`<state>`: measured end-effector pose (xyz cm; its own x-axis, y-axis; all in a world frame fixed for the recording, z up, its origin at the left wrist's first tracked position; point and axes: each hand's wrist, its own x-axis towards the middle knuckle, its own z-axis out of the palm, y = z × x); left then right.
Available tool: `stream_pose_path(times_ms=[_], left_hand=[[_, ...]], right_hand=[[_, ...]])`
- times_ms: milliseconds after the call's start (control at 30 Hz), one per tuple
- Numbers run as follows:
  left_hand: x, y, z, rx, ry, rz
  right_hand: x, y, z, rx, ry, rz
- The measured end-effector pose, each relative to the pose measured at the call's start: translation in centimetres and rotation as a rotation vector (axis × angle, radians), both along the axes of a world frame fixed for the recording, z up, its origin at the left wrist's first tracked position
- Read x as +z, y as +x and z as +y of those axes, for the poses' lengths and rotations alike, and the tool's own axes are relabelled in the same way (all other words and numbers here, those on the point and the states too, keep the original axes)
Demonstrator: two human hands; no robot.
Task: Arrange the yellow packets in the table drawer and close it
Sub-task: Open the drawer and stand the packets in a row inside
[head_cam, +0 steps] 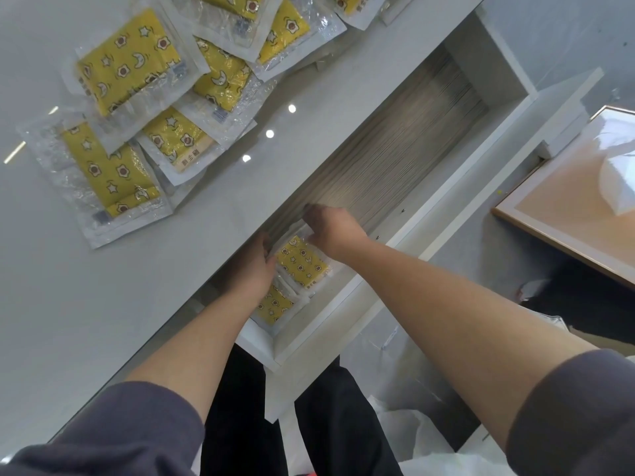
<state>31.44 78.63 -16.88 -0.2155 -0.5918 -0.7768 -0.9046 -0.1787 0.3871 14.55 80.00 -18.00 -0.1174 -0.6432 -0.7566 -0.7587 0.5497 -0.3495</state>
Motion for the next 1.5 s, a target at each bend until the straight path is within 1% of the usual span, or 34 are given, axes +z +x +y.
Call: stream_pose_path(times_ms=[167,333,367,433,500,533,600,667,767,833,933,1033,1100,1200,1300,1400,1500], left_hand=[[-0.2,-0.2,-0.4,-0.102,-0.013,0.000],[0.1,0.0,-0.5,-0.143,-0.003,0.010],[0.2,0.2,-0.5,-0.164,-0.016,0.006],[0.4,0.7,-0.3,-0.224,-0.036,-0.030],[0.3,1.2,-0.1,-0.305,-0.080,-0.084],[0.2,1.3,0.0,-0.327,-0.108,-0.105],[-0.1,1.5,0.1,-0.306,-0.136,-0.126],[-0.2,1.6,0.0,-0.274,-0.119,-0.132],[-0.5,1.6,0.0,-0.286,-0.086,-0.121],[-0.4,1.5,0.0,-0.271,-0.097,-0.130],[0.7,1.1,0.4,-0.270,-0.156,-0.192],[2.4,0.9,0.8,-0.284,-0.198,-0.232],[4.4,0.8,1.0,-0.261,-0.183,-0.153],[9.2,0.4,1.0,-0.238,-0.136,0.046],[14.1,0.4,-0.1,-0.238,-0.163,0.178],[17.5,1.1,-2.7,-0.184,-0.225,0.218],[19.1,2.5,-6.4,-0.123,-0.366,0.196]], right_hand=[[0.2,-0.6,-0.4,0.018,0.063,0.003],[0.6,-0.6,-0.4,0.087,0.091,0.053],[0.9,-0.5,-0.4,0.127,0.077,0.085],[1.2,-0.3,-0.2,0.252,-0.053,0.171],[1.5,0.0,0.0,0.431,-0.196,0.225],[1.6,0.1,0.0,0.533,-0.225,0.225],[1.7,0.7,0.1,0.686,-0.225,0.202],[1.5,1.4,0.3,0.743,-0.217,0.202],[1.3,2.0,0.5,0.788,-0.248,0.236],[1.3,2.0,0.5,0.762,-0.266,0.252],[1.6,1.8,0.9,0.730,-0.254,0.240],[3.6,1.4,1.1,0.585,-0.255,0.213],[6.2,0.9,1.2,0.454,-0.260,0.171],[11.2,0.0,1.3,0.342,-0.308,0.105],[16.0,0.1,1.1,0.194,-0.383,0.062],[19.5,1.1,-0.6,0.044,-0.431,0.043],[21.2,2.7,-3.5,-0.154,-0.339,-0.036]])
